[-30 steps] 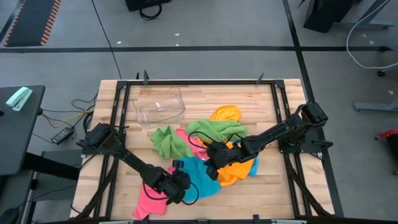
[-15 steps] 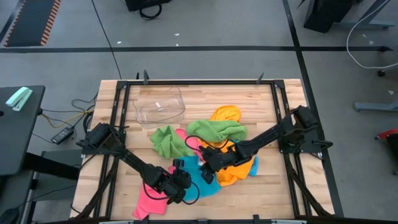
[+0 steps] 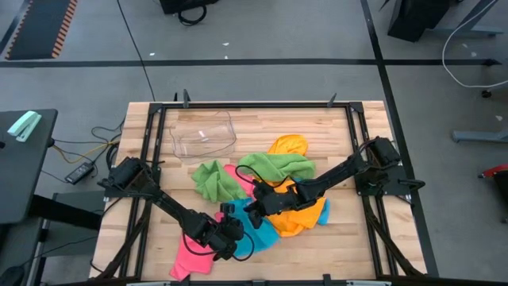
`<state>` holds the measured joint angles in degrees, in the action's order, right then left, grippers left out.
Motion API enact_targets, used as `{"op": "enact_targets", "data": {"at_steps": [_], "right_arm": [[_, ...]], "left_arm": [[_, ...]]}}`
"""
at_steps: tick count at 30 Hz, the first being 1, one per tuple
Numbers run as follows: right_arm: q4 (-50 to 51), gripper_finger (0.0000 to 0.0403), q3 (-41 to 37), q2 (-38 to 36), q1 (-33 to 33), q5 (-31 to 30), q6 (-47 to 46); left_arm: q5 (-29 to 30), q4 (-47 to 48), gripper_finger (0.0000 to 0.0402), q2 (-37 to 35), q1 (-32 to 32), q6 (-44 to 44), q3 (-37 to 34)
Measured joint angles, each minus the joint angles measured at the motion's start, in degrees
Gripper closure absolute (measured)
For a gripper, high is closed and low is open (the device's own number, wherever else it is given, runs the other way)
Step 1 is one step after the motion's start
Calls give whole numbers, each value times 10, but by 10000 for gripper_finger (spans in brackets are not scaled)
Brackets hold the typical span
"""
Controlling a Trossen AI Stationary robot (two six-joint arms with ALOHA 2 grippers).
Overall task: Fold microfiber towels
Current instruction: Fold the left blue microfiber towel
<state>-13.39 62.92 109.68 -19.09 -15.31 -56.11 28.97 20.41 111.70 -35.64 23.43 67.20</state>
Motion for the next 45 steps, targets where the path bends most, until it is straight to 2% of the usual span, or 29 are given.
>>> {"op": "enact_targets", "data": {"at_steps": [21, 27, 34, 39, 45], "right_arm": [[-139, 392, -1, 21, 17, 24, 57], [-148, 392, 2, 31, 17, 16, 79], [-158, 392, 5, 104, 27, 23, 61], [-158, 392, 16, 126, 30, 32, 58], [-157, 392, 17, 116, 30, 32, 81]], "left_arm": [[22, 2, 340, 0, -5, -15, 0], [37, 4, 340, 0, -11, -23, -1], [39, -10, 340, 0, -9, -34, 0], [40, -10, 340, 0, -21, -36, 0], [36, 59, 340, 0, -60, -39, 35]]}}
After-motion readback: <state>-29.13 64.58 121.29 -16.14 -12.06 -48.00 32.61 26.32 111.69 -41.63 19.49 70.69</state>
